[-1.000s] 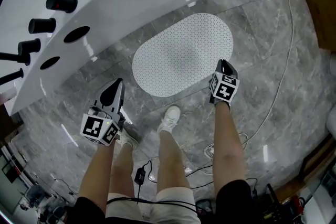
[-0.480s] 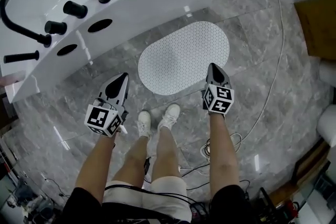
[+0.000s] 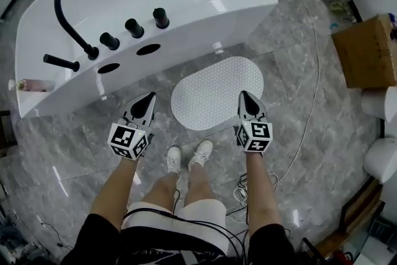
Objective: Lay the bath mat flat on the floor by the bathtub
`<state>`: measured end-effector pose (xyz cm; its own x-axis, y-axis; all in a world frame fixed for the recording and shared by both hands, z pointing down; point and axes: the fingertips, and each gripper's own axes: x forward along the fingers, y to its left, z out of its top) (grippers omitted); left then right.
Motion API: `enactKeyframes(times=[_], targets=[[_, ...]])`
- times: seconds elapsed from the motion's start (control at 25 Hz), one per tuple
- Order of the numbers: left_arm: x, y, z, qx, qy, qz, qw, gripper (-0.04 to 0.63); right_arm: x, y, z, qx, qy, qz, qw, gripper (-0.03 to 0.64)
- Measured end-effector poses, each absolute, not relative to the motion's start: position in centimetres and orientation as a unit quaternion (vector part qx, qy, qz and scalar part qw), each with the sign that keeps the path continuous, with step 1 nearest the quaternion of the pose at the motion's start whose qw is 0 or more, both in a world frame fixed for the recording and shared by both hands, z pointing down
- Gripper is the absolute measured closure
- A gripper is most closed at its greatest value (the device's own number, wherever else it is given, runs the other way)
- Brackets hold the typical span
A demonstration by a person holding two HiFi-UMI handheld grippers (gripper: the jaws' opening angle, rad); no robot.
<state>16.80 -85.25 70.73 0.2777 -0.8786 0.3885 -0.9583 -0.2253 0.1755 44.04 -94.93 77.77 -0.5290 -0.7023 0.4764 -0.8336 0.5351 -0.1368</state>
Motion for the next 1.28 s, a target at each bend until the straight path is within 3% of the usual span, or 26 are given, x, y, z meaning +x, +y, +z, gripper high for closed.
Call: enactKeyframes(times=[0.24, 0.68, 1.28], targets=[[15.3, -85.0, 63.4, 0.809, -0.558, 0.113, 0.145, 0.581, 43.0, -93.4, 67.5, 0.447, -0.867, 0.158, 0.154, 0.592], [13.6, -82.1, 50.0, 0.795, -0.592, 0.047, 0.123, 0.583, 39.7, -88.5, 52.7, 0.42, -0.889, 0.131, 0.125, 0.592], [10.2, -79.1, 36.6, 0.776, -0.627, -0.011, 0.071, 0.583, 36.1, -85.7, 38.2, 0.366, -0.924, 0.075, 0.077, 0.592]])
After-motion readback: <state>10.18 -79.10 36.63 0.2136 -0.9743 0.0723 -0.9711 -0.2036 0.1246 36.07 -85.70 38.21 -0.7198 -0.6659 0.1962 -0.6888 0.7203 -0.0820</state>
